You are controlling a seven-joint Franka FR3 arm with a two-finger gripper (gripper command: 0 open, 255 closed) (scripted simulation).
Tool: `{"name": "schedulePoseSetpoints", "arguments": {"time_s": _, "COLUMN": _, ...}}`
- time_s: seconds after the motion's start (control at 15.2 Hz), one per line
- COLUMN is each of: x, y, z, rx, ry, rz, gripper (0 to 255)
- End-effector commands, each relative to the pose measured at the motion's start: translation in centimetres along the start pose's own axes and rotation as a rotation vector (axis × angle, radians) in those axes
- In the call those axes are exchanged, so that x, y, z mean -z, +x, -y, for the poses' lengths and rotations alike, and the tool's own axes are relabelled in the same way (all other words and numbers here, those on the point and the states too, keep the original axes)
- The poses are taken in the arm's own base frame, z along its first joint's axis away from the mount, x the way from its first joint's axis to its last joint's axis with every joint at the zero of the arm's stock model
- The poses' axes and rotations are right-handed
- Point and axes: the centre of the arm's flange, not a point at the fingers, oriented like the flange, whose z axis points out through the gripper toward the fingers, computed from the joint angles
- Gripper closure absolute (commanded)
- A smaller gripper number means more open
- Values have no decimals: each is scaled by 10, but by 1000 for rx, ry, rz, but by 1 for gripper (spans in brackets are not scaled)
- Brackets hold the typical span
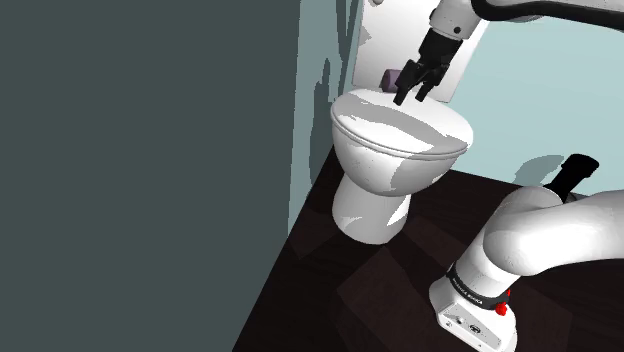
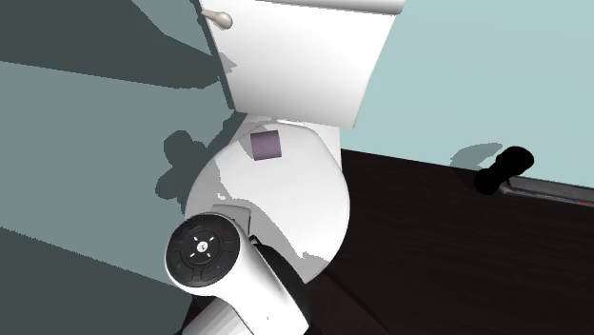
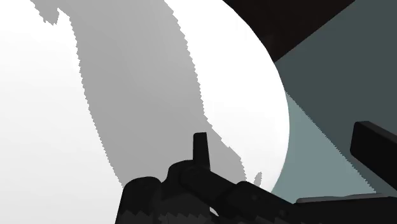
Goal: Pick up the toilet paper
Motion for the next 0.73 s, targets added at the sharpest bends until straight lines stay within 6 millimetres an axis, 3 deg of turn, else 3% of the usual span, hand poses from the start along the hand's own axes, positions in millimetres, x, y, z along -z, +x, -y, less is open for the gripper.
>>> {"name": "schedulePoseSetpoints", "arguments": {"time_s": 0.0, "x": 0, "y": 0, "z": 0, "rx": 0, "ry": 0, "rz": 0, "gripper": 0}}
{"name": "schedulePoseSetpoints", "arguments": {"time_s": 0.33, "x": -13, "y": -2, "z": -55, "rx": 233, "ry": -66, "rz": 2, "gripper": 0}}
{"name": "schedulePoseSetpoints", "arguments": {"time_s": 0.66, "x": -22, "y": 9, "z": -109, "rx": 467, "ry": -132, "rz": 4, "gripper": 0}}
